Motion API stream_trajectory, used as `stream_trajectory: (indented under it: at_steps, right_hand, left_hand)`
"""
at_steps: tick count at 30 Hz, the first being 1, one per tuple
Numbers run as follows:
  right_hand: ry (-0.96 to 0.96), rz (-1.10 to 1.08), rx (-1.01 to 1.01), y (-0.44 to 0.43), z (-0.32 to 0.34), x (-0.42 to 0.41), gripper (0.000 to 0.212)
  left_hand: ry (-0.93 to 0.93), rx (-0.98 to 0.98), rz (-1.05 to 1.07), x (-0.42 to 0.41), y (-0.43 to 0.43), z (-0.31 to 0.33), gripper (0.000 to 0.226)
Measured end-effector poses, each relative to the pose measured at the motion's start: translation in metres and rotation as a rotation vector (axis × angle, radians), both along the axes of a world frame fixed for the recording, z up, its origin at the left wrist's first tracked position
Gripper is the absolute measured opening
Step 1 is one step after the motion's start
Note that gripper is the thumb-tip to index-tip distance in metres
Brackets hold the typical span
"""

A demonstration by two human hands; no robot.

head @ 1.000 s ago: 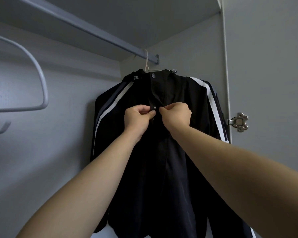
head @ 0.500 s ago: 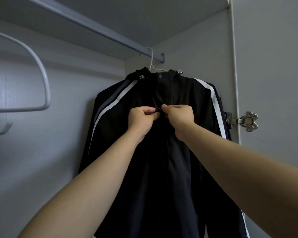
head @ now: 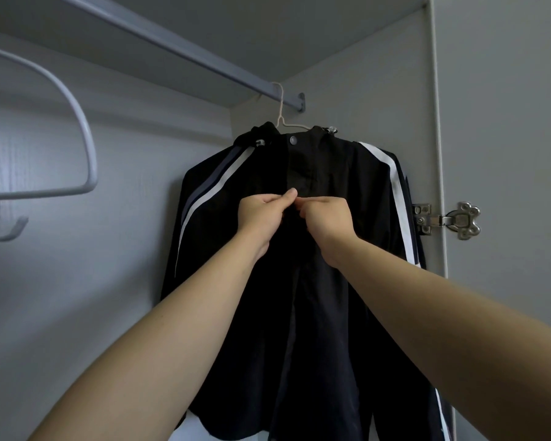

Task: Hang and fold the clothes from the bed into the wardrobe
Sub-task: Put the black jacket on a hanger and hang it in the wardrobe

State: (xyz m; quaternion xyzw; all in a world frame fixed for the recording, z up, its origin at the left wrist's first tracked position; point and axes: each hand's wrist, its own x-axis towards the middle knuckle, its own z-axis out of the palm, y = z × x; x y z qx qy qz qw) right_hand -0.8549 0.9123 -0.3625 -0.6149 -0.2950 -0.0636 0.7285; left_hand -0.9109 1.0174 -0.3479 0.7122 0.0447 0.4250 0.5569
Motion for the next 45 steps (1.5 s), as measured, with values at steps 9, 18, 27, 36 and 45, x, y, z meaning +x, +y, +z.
stream_trajectory:
  at_steps: [9, 18, 27, 36, 45]
  right_hand:
    - [-0.151, -0.228, -0.117, 0.005, -0.005, 0.01, 0.036]
    - [-0.186, -0.358, -0.186, 0.012, 0.008, 0.008, 0.029]
    - [-0.177, -0.361, -0.155, 0.012, 0.01, 0.013, 0.019]
    - [-0.189, -0.274, -0.05, 0.007, 0.016, 0.014, 0.019]
    - [-0.328, -0.217, -0.177, 0.002, 0.009, 0.016, 0.028]
  left_hand:
    - [0.088, -0.094, -0.062, 0.003, -0.005, 0.001, 0.025]
    - [0.085, -0.172, -0.129, -0.003, 0.003, 0.006, 0.009]
    - [0.076, -0.136, -0.125, -0.007, 0.008, 0.006, 0.007]
    - [0.039, 0.087, -0.015, -0.007, 0.011, 0.01, 0.007]
    - [0.04, -0.001, -0.058, -0.004, 0.015, 0.006, 0.017]
